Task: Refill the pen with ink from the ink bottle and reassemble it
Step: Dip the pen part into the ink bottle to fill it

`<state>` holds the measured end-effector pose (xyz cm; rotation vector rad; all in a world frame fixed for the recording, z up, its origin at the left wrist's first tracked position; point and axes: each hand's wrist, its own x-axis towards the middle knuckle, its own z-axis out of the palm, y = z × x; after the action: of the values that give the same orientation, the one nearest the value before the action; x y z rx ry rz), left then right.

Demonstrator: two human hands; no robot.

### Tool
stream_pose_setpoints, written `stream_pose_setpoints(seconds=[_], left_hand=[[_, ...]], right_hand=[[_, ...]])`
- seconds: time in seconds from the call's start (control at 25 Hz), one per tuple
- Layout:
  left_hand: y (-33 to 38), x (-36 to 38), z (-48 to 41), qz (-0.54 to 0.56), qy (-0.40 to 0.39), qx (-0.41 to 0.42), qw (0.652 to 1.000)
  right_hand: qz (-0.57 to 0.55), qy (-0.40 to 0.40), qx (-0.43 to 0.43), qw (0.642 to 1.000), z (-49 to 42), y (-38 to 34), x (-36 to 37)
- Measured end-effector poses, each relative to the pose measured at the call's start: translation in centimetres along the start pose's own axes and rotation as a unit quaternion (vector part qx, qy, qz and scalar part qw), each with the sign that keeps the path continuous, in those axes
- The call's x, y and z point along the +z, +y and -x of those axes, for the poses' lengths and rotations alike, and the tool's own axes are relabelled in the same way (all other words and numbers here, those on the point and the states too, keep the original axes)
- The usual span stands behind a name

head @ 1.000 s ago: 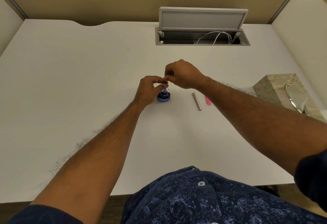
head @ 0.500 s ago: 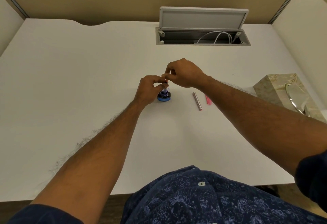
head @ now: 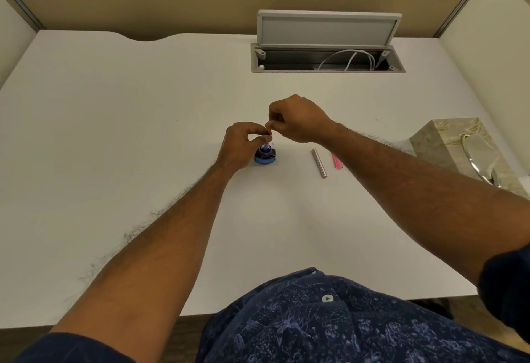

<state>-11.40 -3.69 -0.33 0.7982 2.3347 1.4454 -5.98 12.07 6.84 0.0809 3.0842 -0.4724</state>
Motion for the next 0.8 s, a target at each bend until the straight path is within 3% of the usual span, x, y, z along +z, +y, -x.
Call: stream_pose_setpoints(seconds=[0.24,0.44,0.8], left_hand=[[0.04,0.08,0.04,-0.003,-0.002,0.002,1.0],[0.0,0.03,0.07,-0.003,-0.004,0.003,1.0],[-0.02,0.04,0.06,-0.005,-0.001,0.006,1.0]], right_hand=[[0.016,-0.005,0.014,1.0,-0.23,0.08,0.25],[-0.036,-0.021,0.001,0.999,0.11,0.17,-0.01],[-0.002,-0.009,0.01,1.0,-0.1,0.01,0.22]])
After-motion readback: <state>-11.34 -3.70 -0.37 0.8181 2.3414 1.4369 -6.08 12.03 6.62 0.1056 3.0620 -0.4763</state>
